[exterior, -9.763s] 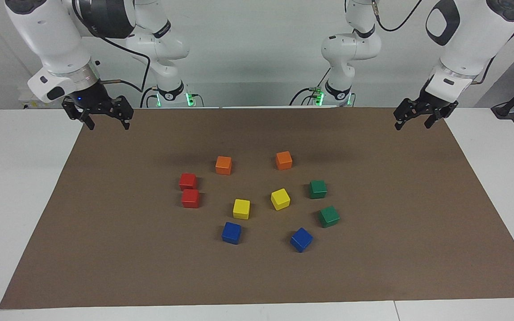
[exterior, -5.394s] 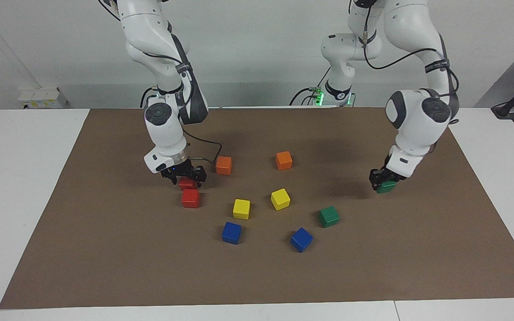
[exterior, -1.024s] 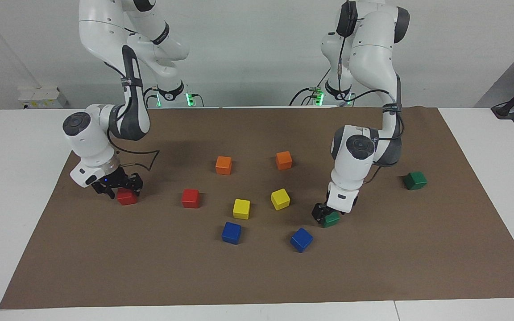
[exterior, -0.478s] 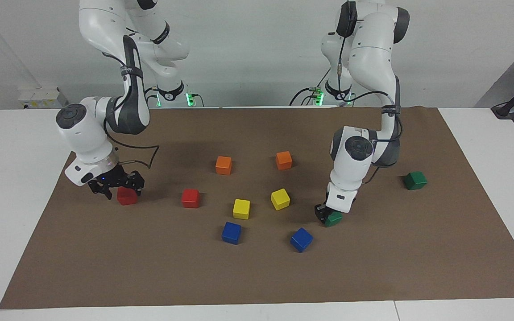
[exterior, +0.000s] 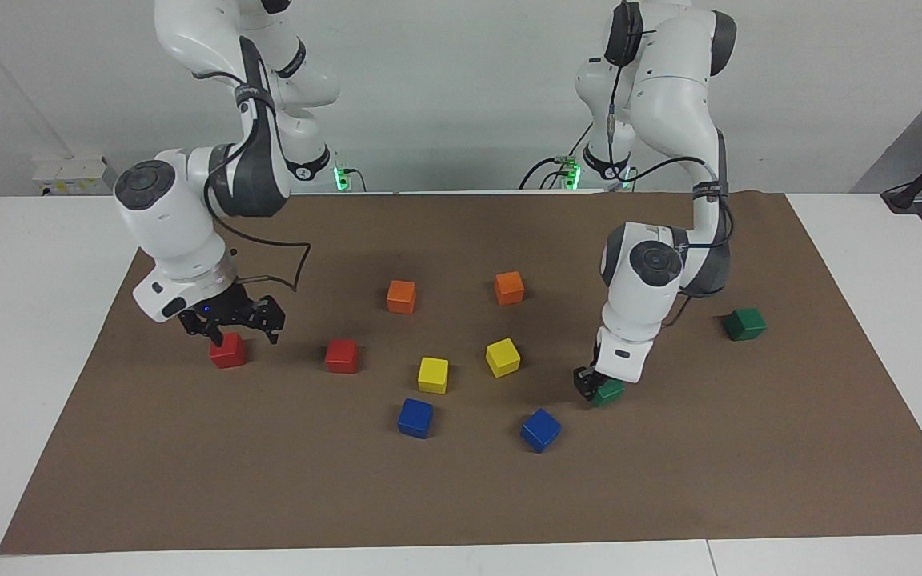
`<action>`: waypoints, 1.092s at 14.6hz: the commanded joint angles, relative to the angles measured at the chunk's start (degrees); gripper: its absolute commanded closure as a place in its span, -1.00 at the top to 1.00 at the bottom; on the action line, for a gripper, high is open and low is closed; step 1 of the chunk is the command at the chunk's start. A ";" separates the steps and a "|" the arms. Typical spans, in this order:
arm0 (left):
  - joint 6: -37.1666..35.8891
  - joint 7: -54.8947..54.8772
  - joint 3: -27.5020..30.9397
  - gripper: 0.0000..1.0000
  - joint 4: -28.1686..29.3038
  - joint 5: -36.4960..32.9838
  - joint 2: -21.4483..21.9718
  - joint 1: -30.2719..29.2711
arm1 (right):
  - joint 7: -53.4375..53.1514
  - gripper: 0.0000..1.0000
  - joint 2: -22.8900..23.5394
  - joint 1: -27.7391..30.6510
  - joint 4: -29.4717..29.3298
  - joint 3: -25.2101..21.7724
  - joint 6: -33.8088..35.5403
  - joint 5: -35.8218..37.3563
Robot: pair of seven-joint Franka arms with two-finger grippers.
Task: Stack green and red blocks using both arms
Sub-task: 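Carry the green cube outward with the left gripper while the right gripper grasps red, then lower the green cube onto the placed green cube with the left gripper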
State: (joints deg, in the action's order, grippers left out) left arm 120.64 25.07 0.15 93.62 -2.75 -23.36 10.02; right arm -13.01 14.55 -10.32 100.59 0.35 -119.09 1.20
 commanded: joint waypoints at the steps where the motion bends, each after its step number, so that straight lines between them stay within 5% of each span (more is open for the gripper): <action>1: -2.69 -14.47 -0.59 -1.00 6.99 -1.12 7.35 -7.00 | -1.50 0.99 0.92 -1.10 1.52 -0.08 -1.49 0.91; 7: -0.24 -36.82 -0.68 -1.00 15.09 -0.68 12.20 -17.92 | -2.02 0.99 -1.10 -1.81 11.19 0.00 -11.32 0.82; 12: 11.44 -41.68 -0.68 -1.00 25.72 -0.51 15.10 -20.82 | -3.25 0.99 -0.67 -1.99 12.70 0.00 -13.45 0.74; 16: 14.09 -42.47 -0.77 -1.00 28.11 -0.42 15.81 -21.62 | -3.43 0.99 0.04 -1.99 14.55 0.00 -16.70 0.65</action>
State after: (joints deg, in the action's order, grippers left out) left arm 132.67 -16.08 0.10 118.39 -2.82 -10.55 -10.53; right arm -14.50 15.45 -12.19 112.88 0.25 -133.78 1.29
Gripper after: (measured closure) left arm 0.454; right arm 0.000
